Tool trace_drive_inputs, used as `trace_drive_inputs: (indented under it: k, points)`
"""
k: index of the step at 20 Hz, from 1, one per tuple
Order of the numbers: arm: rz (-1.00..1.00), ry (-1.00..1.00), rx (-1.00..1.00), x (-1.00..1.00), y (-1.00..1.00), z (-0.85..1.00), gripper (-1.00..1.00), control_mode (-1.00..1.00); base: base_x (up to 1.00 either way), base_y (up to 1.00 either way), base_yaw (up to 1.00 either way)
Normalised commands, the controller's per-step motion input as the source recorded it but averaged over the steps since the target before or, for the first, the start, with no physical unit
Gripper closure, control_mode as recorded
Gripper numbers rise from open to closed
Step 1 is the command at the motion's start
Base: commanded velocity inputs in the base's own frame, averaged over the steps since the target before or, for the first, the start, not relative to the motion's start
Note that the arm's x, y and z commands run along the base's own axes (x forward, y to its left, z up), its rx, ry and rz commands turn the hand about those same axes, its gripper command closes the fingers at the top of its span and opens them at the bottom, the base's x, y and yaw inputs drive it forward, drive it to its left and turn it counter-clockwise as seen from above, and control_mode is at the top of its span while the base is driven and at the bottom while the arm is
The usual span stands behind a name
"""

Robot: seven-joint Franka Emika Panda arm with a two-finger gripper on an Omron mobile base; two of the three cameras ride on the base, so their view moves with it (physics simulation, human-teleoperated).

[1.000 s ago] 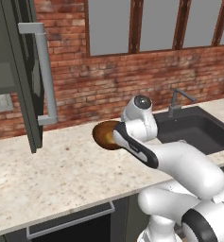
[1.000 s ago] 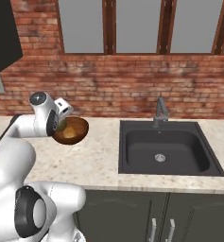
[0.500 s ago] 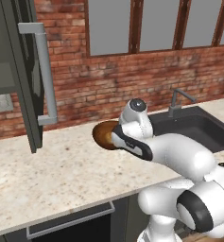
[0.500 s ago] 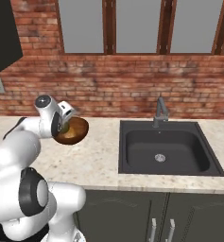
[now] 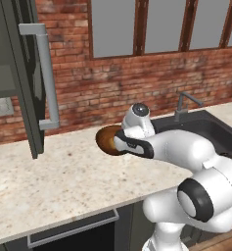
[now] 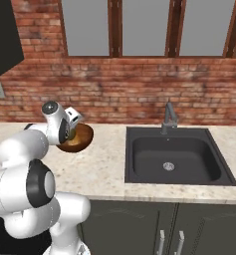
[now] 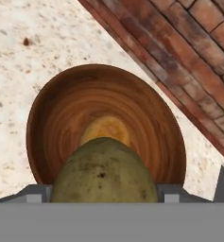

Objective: Pick the potatos from the cabinet and place them in one bowl. Pick the pear from the sink and place it in the other bowl.

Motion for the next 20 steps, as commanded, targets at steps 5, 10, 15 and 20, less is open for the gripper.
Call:
trace_drive_inputs:
  k: [5,10,15,20]
  points:
    - [-0.02,0.0,0.0,0.12,0.05,0.0,-1.0,-1.0,0.0,0.0,0.0]
    - [-0.03,0.0,0.0,0.19,0.04,0.0,-1.0,-1.0,0.0,0.0,0.0]
    - [-0.06,0.0,0.01,0.08,0.07,0.26,-1.0,-1.0,0.0,0.0,0.0]
    - [-0.04,0.01,0.08,-0.57,-0.02,0.76,-1.0,-1.0,0.0,0.0,0.0]
